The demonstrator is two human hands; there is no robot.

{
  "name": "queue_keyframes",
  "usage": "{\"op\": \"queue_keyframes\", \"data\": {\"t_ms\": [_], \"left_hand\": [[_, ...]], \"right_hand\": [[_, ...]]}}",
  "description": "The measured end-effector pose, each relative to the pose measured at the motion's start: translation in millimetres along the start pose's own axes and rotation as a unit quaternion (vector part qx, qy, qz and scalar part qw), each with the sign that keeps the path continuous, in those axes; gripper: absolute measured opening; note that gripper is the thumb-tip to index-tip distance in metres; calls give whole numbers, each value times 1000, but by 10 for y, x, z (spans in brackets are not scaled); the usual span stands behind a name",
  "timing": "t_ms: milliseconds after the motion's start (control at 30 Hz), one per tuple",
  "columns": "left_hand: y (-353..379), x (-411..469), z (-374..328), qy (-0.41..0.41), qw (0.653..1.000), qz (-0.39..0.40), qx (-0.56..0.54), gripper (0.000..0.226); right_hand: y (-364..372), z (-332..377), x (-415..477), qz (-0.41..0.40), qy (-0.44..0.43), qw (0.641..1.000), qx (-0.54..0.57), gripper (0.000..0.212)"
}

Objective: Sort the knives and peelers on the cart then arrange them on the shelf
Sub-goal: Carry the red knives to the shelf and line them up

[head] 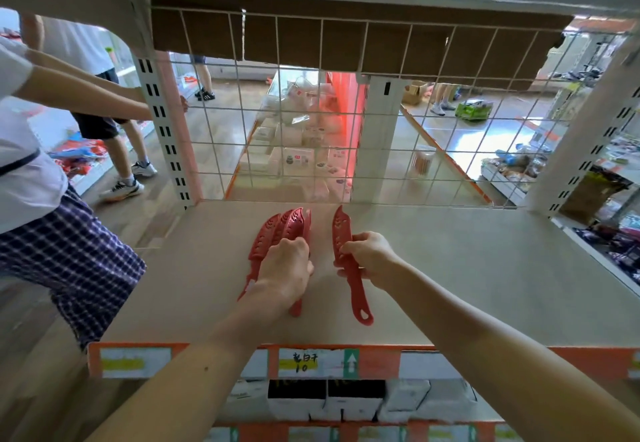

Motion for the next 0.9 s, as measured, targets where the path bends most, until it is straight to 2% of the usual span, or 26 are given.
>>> {"op": "queue_keyframes", "data": {"t_ms": [200, 300, 400, 500, 600, 700, 767, 900], "left_hand": [[11, 13, 153, -14, 1000, -20, -8, 44], [47, 23, 235, 15, 999, -41, 4, 54], [145, 62, 272, 78, 996, -6, 39, 50], [228, 93, 331, 84, 995, 38, 44, 51], [262, 85, 356, 85, 994, 49, 38, 54], [263, 76, 370, 83, 995, 50, 29, 54], [257, 68, 366, 86, 995, 45, 30, 55], [256, 68, 372, 93, 994, 43, 31, 56]], "right_hand": [[63, -8, 9, 5, 4, 1000, -3, 6], [121, -6, 10, 2, 3, 1000, -4, 14], [152, 6, 35, -18, -1, 1000, 17, 22], [150, 38, 44, -50, -19, 999, -12, 21], [210, 56, 52, -40, -23, 999, -11, 10], [301, 54, 67, -35, -13, 999, 1, 13], [328, 46, 93, -54, -20, 998, -32, 5], [332, 90, 115, -82, -82, 974, -192, 16]]}}
Point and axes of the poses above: each hand's wrist, its own x-axis towards the middle knuckle, its own y-axis out of the palm, z = x × y, the point moved 5 cm from there along x, towards the middle knuckle, and after that the axes turned 3 degrees about -z, right-handed, at the moved point
